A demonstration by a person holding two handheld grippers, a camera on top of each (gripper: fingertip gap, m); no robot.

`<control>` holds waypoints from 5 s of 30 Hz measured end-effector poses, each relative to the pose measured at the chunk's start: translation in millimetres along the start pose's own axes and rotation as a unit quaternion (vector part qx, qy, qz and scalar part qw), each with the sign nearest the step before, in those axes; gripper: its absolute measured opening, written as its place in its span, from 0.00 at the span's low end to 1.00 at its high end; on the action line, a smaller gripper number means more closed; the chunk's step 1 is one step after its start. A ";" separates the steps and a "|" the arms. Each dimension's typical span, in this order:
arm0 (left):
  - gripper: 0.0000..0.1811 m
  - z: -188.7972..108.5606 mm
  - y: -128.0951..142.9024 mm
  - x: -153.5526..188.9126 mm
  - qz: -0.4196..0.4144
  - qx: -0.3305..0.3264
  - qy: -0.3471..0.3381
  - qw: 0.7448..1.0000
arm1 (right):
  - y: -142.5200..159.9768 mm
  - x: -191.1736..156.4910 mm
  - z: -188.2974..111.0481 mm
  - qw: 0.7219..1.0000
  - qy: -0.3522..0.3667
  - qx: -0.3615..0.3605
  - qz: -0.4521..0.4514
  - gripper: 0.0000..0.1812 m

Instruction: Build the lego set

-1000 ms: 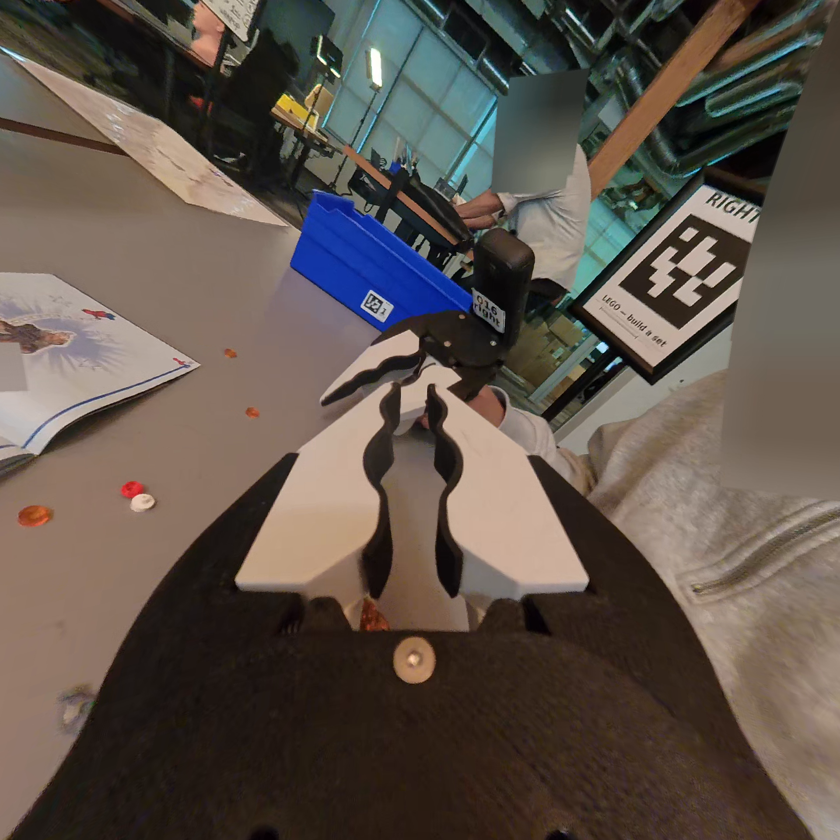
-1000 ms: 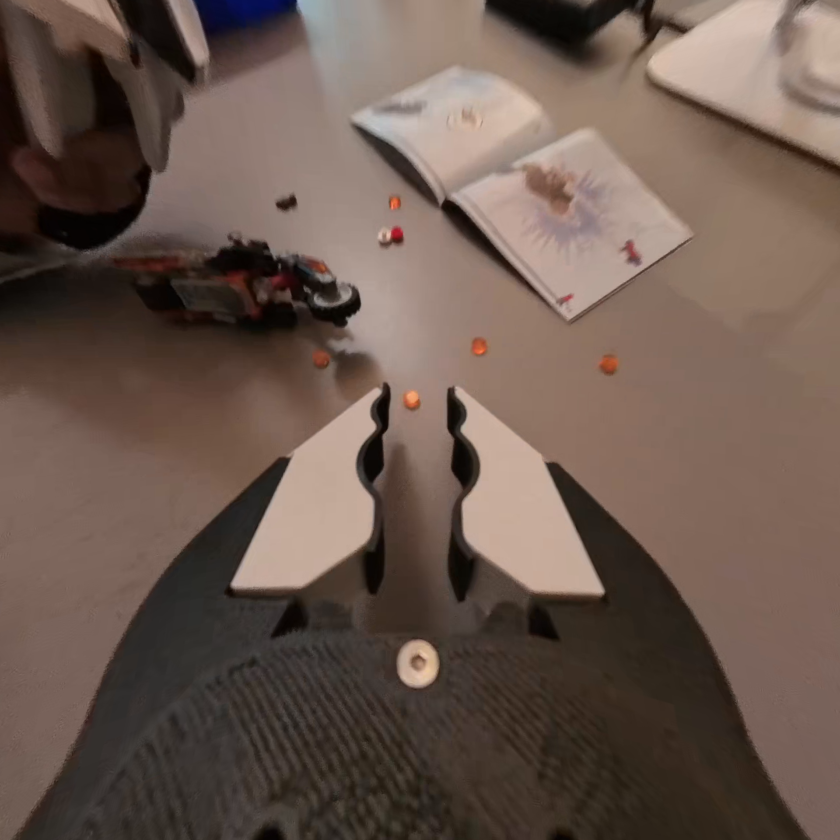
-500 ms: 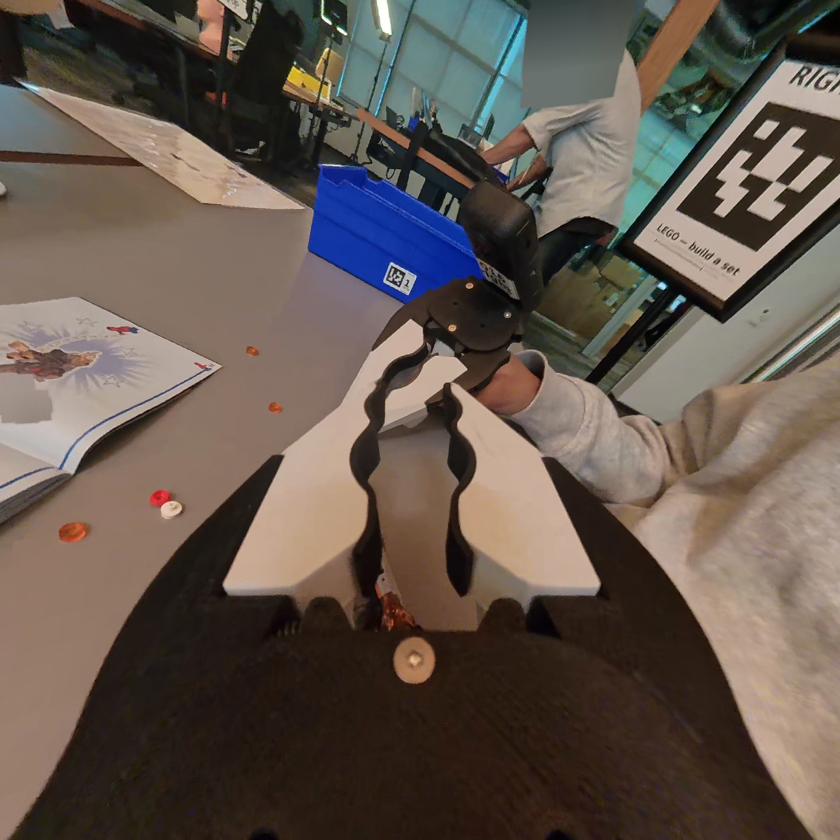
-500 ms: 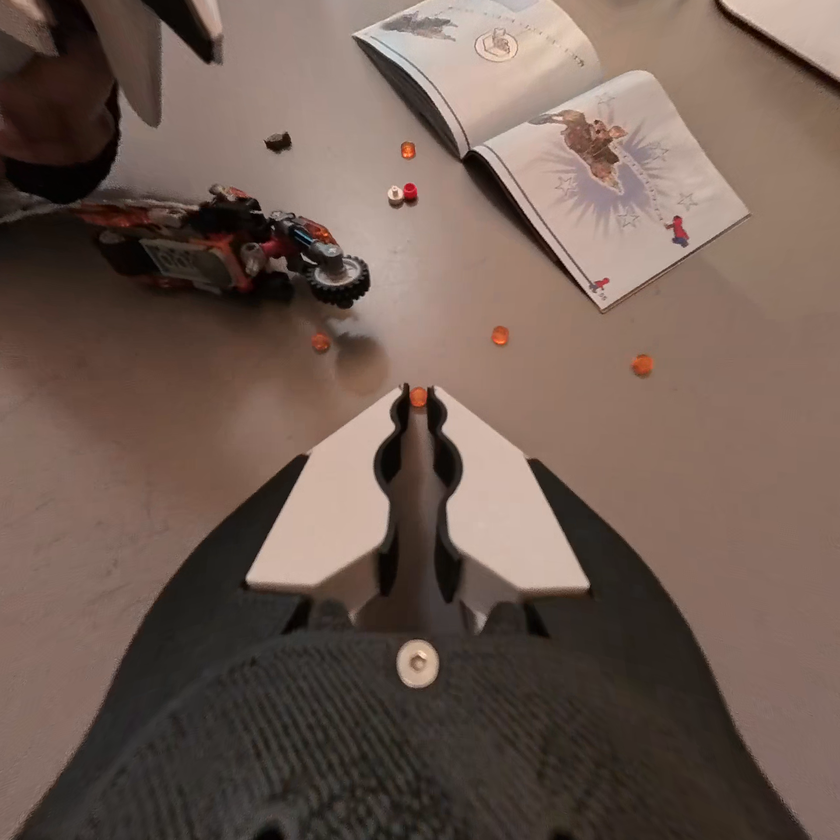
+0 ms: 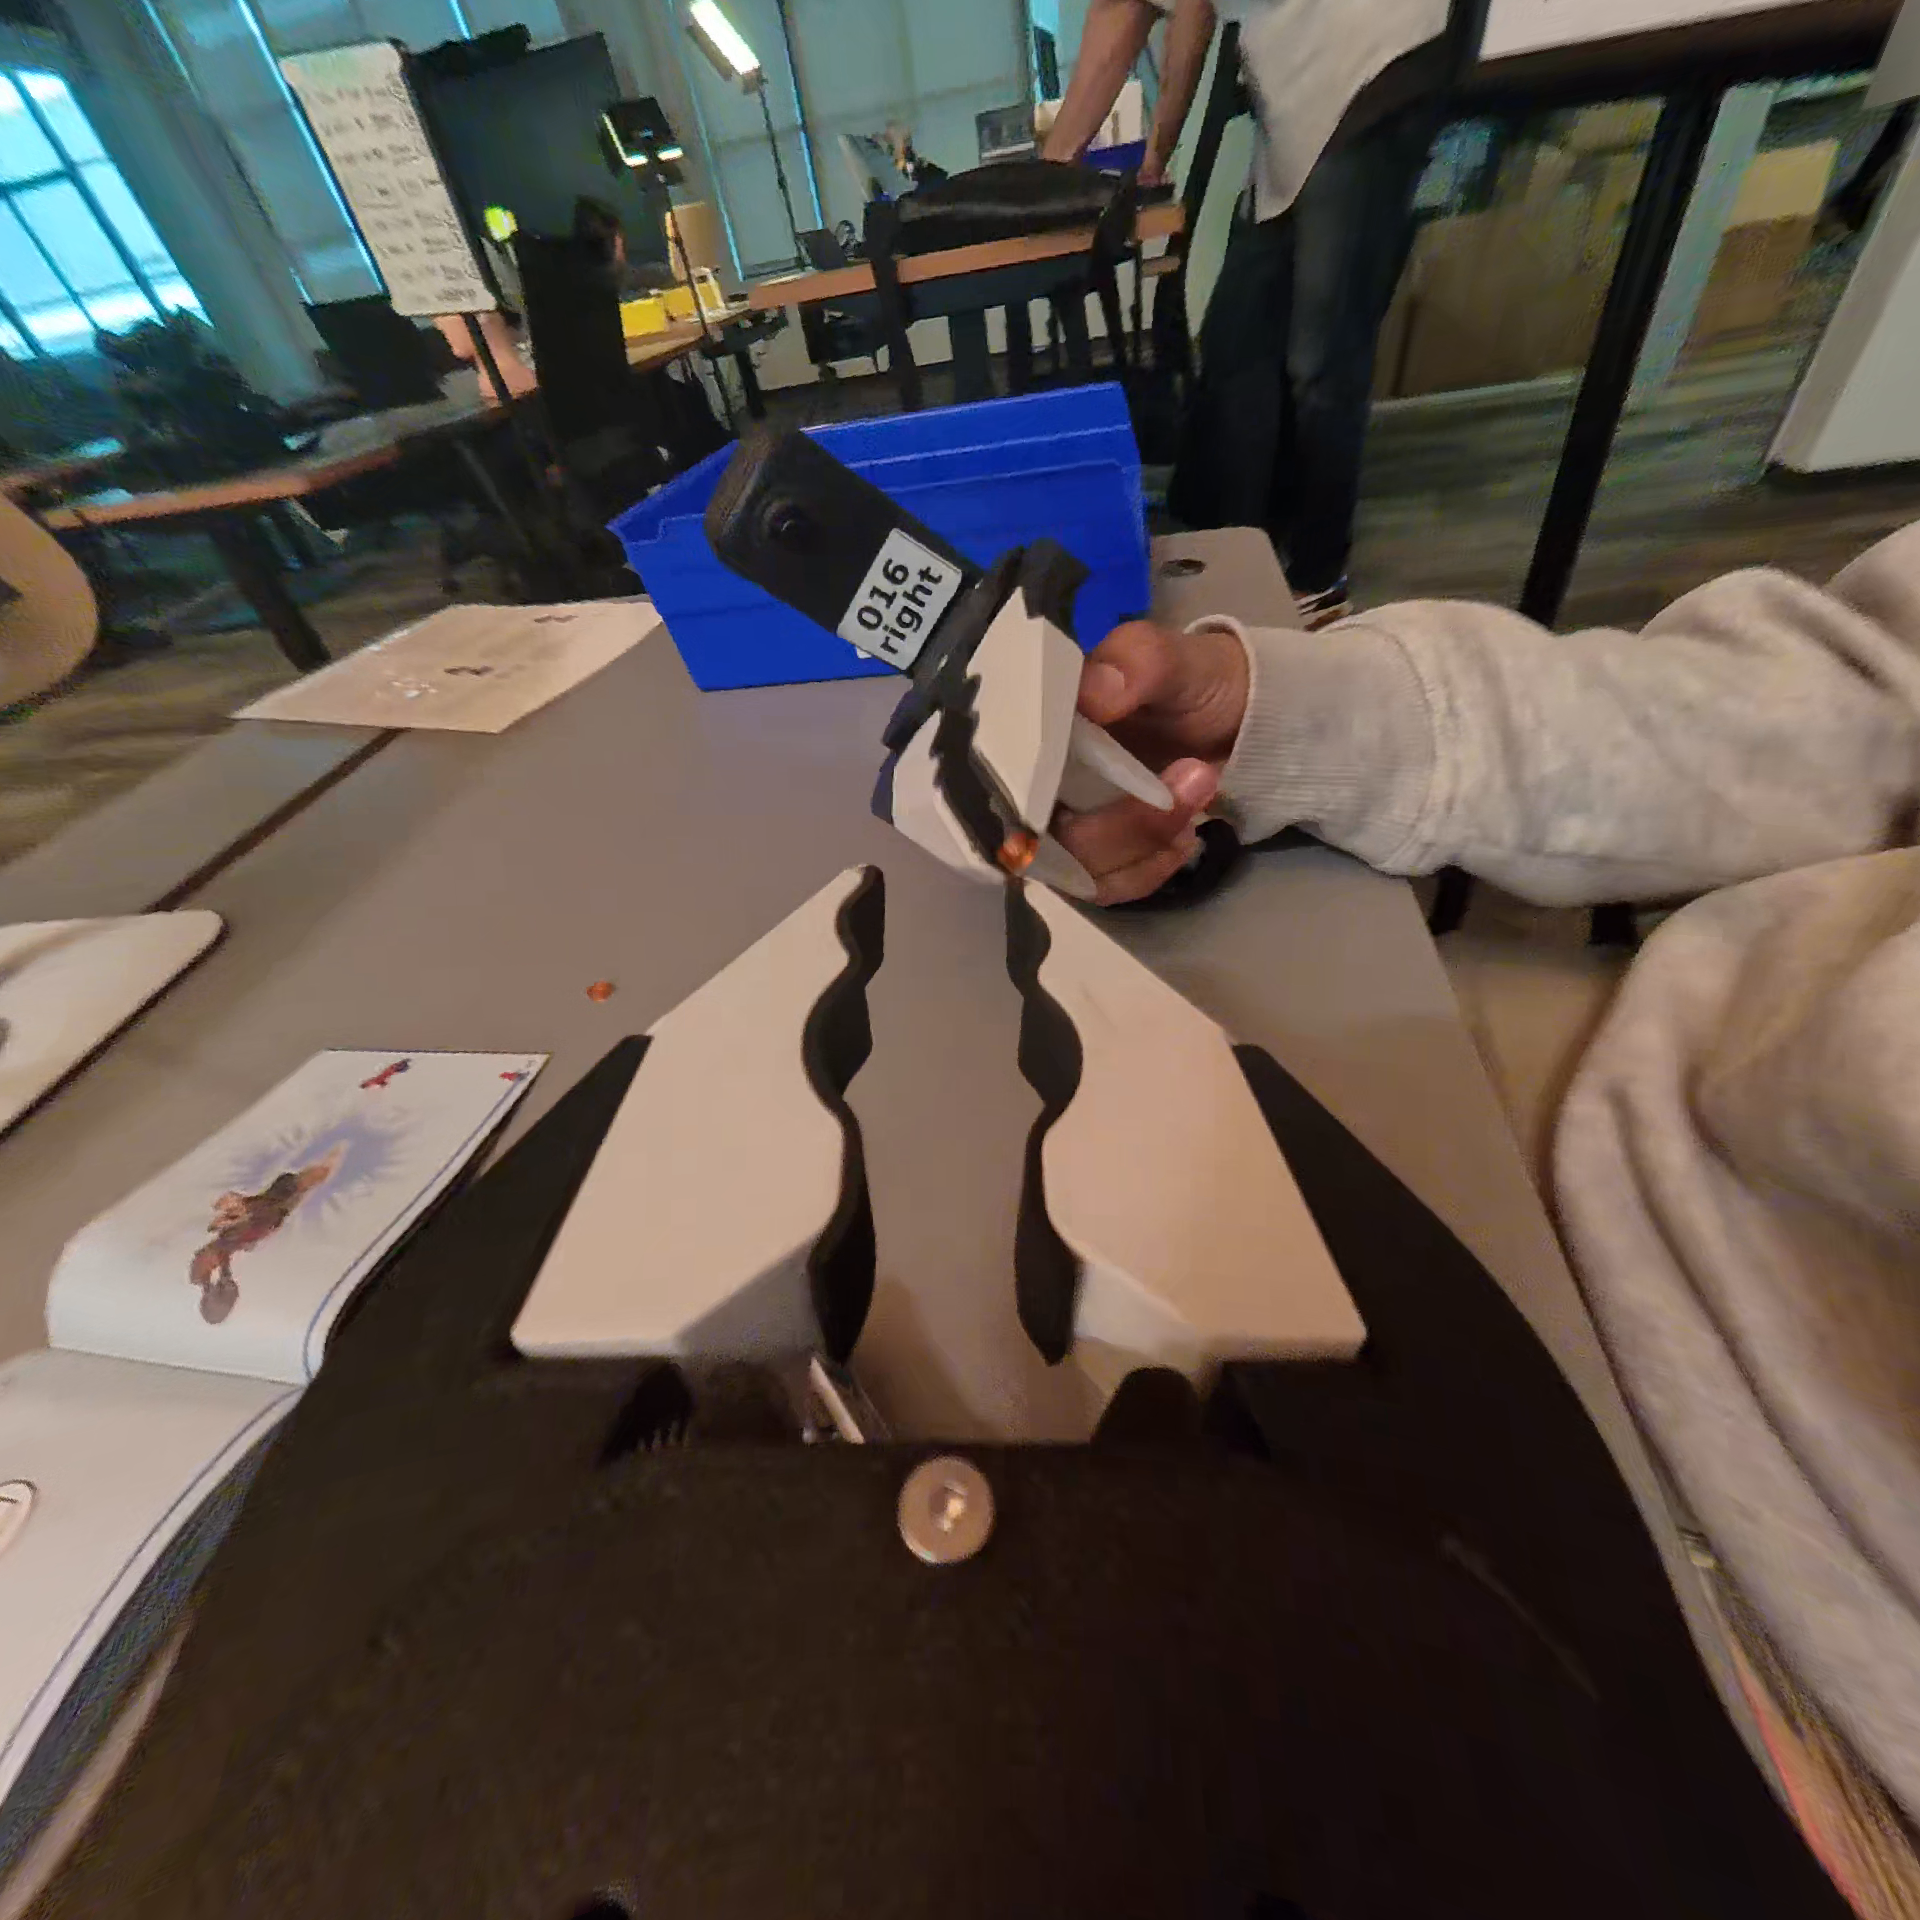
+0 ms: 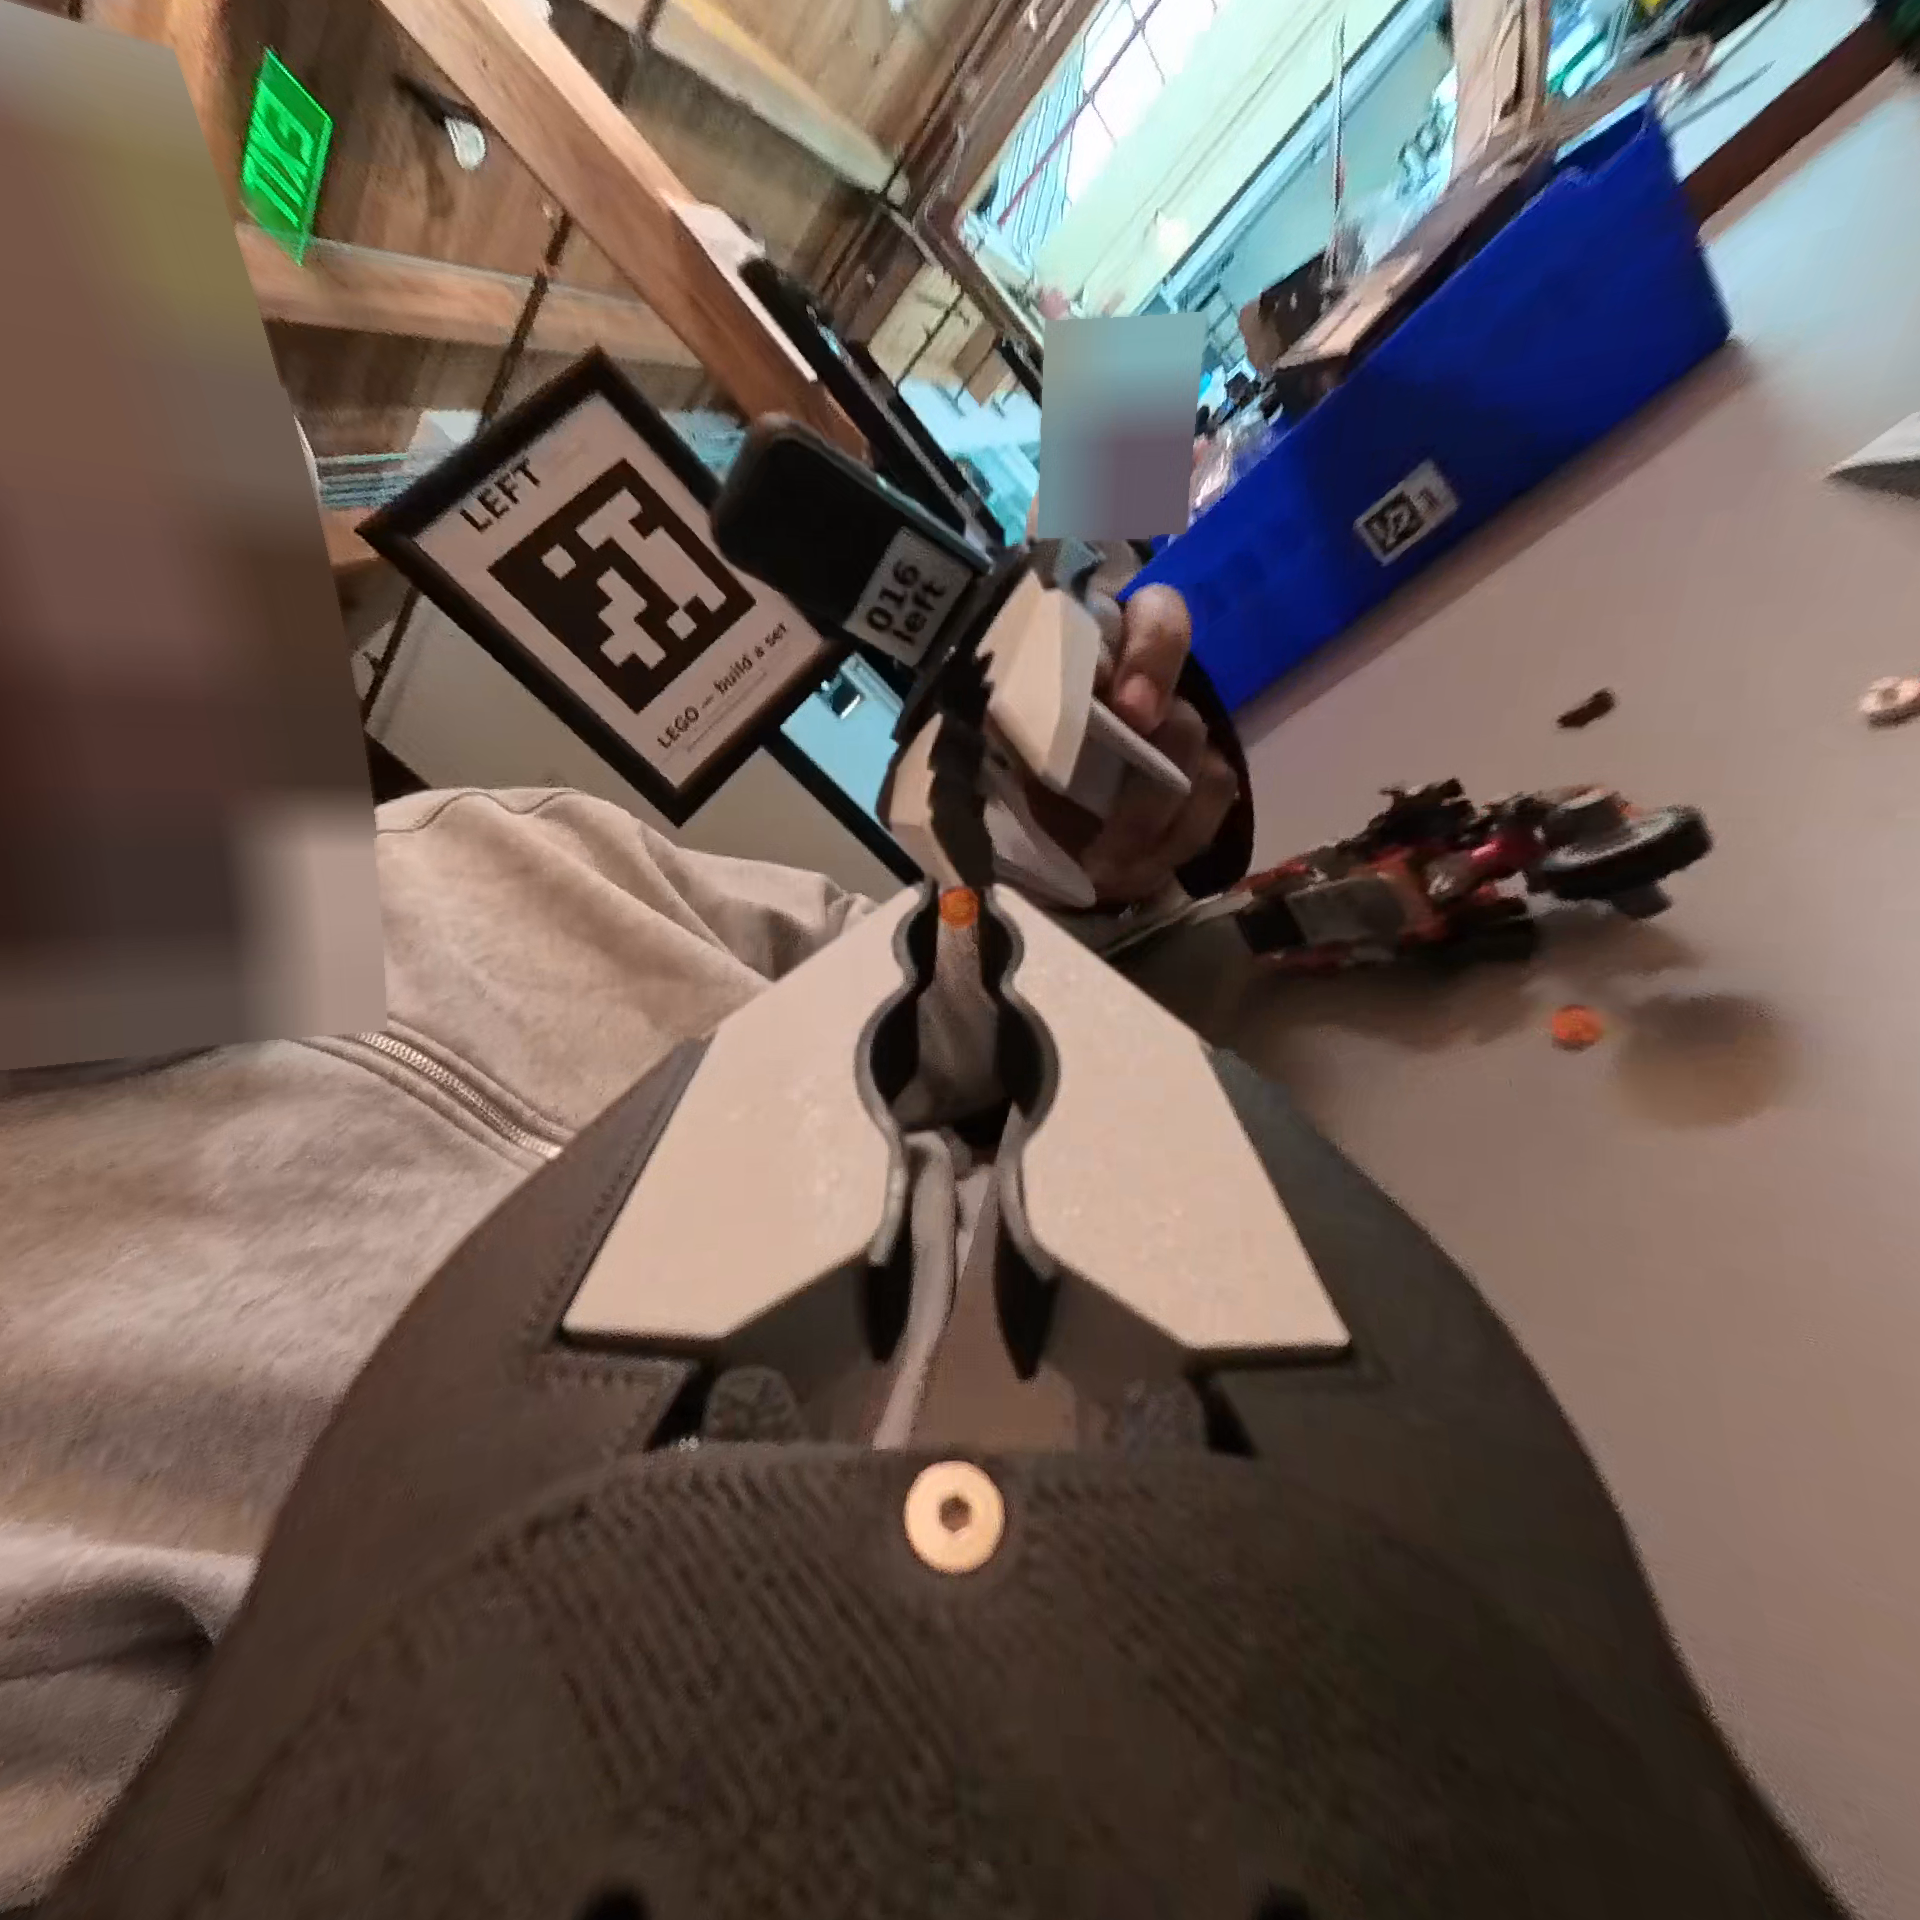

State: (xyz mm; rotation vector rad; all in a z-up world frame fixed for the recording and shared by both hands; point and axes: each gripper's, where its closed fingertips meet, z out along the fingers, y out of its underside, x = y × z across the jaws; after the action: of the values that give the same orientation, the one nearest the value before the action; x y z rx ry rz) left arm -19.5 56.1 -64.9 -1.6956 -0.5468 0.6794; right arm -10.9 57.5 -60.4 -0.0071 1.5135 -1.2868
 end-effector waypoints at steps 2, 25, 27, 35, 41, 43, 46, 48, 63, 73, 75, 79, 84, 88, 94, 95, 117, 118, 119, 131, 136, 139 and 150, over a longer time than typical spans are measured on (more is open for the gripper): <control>0.09 2.5 1.3 3.8 0.013 -0.008 0.000 1.000 | 4.9 1.6 2.4 1.000 -0.004 -0.011 0.015 0.03; 0.03 8.1 8.1 6.2 -0.003 -0.023 0.008 1.000 | 0.9 15.3 0.4 0.999 0.035 0.002 0.017 0.03; 0.03 6.5 7.0 4.0 -0.006 -0.018 0.004 1.000 | -3.6 14.3 -1.4 0.999 0.045 0.012 -0.007 0.01; 0.03 -0.3 1.5 -8.8 -0.024 0.006 -0.024 0.999 | -33.3 2.4 -14.9 0.956 0.161 0.066 -0.238 0.06; 0.03 -9.4 -15.3 -3.8 -0.178 0.086 0.086 0.976 | -25.8 -6.0 3.8 0.808 0.278 0.019 -0.519 0.13; 0.03 -13.1 -20.3 -1.3 -0.238 0.108 0.137 0.956 | -19.8 -7.1 10.9 0.781 0.285 0.002 -0.556 0.13; 0.03 -17.6 -25.2 -1.9 -0.302 0.131 0.181 0.927 | -12.7 -2.3 18.0 0.753 0.301 -0.027 -0.585 0.14; 0.03 -17.5 -24.8 -0.2 -0.327 0.130 0.203 0.914 | -11.3 0.2 19.8 0.730 0.316 -0.040 -0.605 0.13; 0.03 -14.7 -24.9 5.3 -0.358 0.126 0.234 0.895 | -16.8 -9.3 21.4 0.639 0.360 -0.033 -0.679 0.02; 0.03 -15.8 -25.1 3.9 -0.359 0.127 0.232 0.895 | -19.4 -10.4 18.7 0.648 0.359 -0.023 -0.672 0.00; 0.03 -16.5 -25.0 4.5 -0.360 0.127 0.236 0.894 | -21.4 -11.4 17.7 0.646 0.360 -0.013 -0.673 0.04; 0.03 -17.0 -22.7 7.1 -0.364 0.117 0.248 0.890 | -16.6 -9.7 20.5 0.662 0.343 -0.018 -0.666 0.08; 0.03 -23.7 -11.8 16.8 -0.373 0.071 0.286 0.880 | -1.8 -5.7 27.4 0.710 0.299 -0.044 -0.635 0.07; 0.03 -26.6 -3.2 22.8 -0.370 0.039 0.299 0.879 | 8.7 -1.7 31.6 0.731 0.278 -0.068 -0.620 0.06; 0.03 -25.8 3.2 24.7 -0.364 0.020 0.298 0.882 | 16.5 3.1 34.1 0.750 0.264 -0.088 -0.600 0.06; 0.03 -25.4 4.5 26.5 -0.363 0.014 0.301 0.882 | 17.3 3.4 34.2 0.751 0.263 -0.089 -0.599 0.05; 0.03 -27.8 10.5 25.1 -0.360 0.002 0.296 0.885 | 20.3 8.5 32.1 0.757 0.265 -0.101 -0.588 0.01; 0.03 -28.1 10.2 24.4 -0.360 0.003 0.295 0.885 | 20.0 8.5 31.9 0.759 0.265 -0.099 -0.586 0.01; 0.03 -28.0 10.2 23.9 -0.360 0.004 0.294 0.886 | 19.8 8.7 31.6 0.762 0.265 -0.098 -0.583 0.01; 0.03 -24.9 13.4 20.9 -0.354 -0.001 0.275 0.894 | 17.8 13.6 28.9 0.812 0.256 -0.092 -0.517 0.00; 0.13 -33.2 11.6 -0.6 -0.334 -0.004 0.201 0.921 | -1.6 20.8 15.3 0.823 0.290 -0.060 -0.484 0.00; 0.15 -42.9 41.2 -38.6 -0.297 -0.085 0.040 0.950 | -8.6 36.5 10.7 0.811 0.311 -0.089 -0.488 0.00; 0.15 -48.6 89.1 -48.3 -0.333 -0.177 -0.126 0.918 | -22.8 90.0 35.8 0.895 0.161 -0.249 -0.333 0.00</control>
State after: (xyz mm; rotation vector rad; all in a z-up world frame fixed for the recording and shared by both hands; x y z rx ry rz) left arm -20.5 -30.3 -136.7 -1.6003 -1.4216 0.3025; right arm -35.6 -30.2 -100.3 -0.7354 2.2126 -1.4196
